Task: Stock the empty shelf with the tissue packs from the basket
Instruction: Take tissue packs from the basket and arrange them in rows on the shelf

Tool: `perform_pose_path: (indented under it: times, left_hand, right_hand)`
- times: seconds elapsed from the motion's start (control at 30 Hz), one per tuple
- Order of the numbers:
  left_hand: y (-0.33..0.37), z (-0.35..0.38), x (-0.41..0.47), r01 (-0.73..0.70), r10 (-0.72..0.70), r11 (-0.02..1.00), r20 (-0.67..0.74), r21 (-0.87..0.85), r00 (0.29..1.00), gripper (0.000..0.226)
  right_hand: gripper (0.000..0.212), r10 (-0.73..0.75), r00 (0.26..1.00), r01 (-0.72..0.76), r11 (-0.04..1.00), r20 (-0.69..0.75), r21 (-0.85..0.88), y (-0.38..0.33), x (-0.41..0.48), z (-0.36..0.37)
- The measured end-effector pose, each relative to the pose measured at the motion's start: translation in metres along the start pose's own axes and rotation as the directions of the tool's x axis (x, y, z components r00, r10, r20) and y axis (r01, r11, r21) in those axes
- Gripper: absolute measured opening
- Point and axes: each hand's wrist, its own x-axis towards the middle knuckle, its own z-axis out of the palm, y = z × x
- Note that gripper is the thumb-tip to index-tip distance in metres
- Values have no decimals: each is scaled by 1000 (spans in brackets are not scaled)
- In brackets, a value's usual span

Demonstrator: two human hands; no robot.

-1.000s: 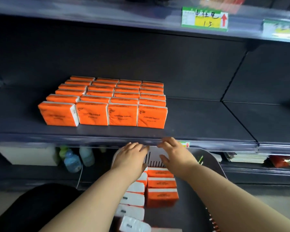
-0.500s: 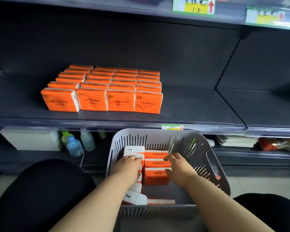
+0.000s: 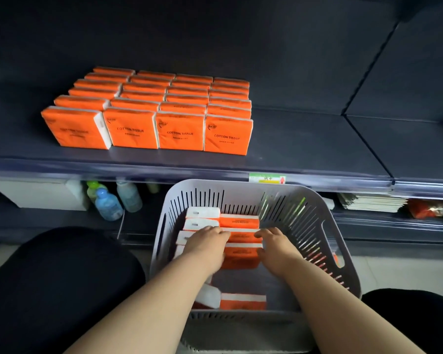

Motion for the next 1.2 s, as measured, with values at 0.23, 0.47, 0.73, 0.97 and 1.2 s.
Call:
perform_pose_path:
  times: [0.23, 0.47, 0.73, 0.97, 1.2]
  left_hand:
    - [15, 8, 27, -100, 94, 983, 41, 154, 995, 46]
    - [15, 31, 40, -129, 118, 967, 61, 222, 991, 39]
    - [13, 38, 43, -124, 108, 971, 85, 204, 990, 38]
    - [12, 38, 44, -145, 119, 962, 126, 231, 985, 33]
    - [13, 32, 33, -218, 211, 942, 53, 254, 976, 32]
  right_hand:
    - [43, 30, 999, -30, 999, -12, -13, 11, 32, 3]
    - [41, 30, 999, -28, 998, 35, -55, 11, 41, 21]
    - [31, -38, 999, 44, 979, 33, -198, 14, 51, 24]
    - [35, 27, 999, -20, 948, 18, -316, 6, 52, 16]
    - [35, 9, 1000, 1, 936, 27, -351, 3, 37, 8]
